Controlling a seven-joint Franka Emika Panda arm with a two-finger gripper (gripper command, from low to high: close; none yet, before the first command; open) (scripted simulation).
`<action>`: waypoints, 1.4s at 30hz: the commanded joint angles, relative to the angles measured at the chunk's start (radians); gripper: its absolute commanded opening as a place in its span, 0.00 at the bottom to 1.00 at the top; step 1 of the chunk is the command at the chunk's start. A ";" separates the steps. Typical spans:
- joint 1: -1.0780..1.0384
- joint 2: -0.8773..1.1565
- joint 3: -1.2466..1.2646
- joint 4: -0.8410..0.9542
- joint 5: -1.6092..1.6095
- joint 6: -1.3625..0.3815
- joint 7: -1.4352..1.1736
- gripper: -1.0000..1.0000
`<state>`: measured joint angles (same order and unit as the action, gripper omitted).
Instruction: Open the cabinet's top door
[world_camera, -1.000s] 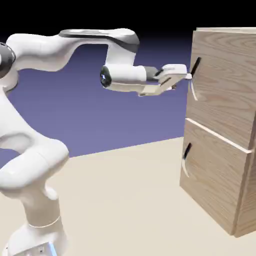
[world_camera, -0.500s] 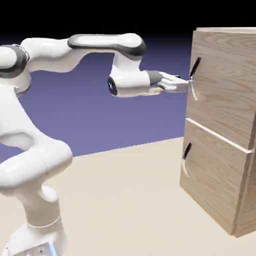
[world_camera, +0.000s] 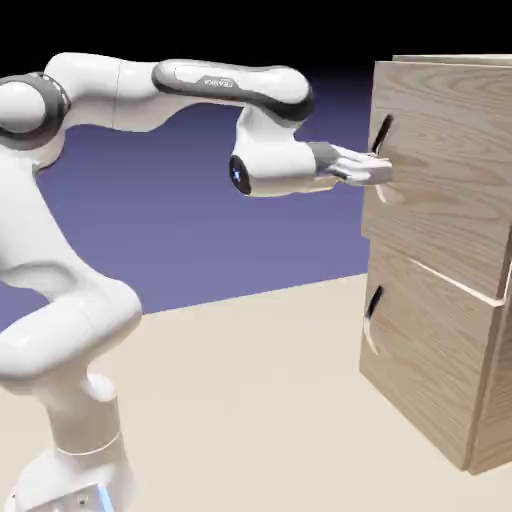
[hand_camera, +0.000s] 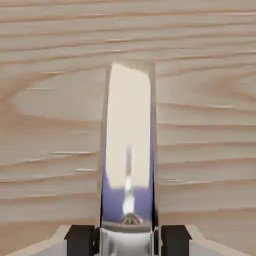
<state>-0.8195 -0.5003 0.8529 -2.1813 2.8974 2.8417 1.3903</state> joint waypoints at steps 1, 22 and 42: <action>0.037 0.007 -0.032 -0.009 -0.009 -0.005 -0.009 0.00; 0.598 -0.144 -0.643 -0.333 -0.642 -0.244 0.342 0.00; 0.595 -0.233 -1.205 -0.424 -1.469 -0.971 0.628 0.00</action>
<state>-0.2243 -0.7333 -0.3523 -2.6052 1.4292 1.8714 2.0176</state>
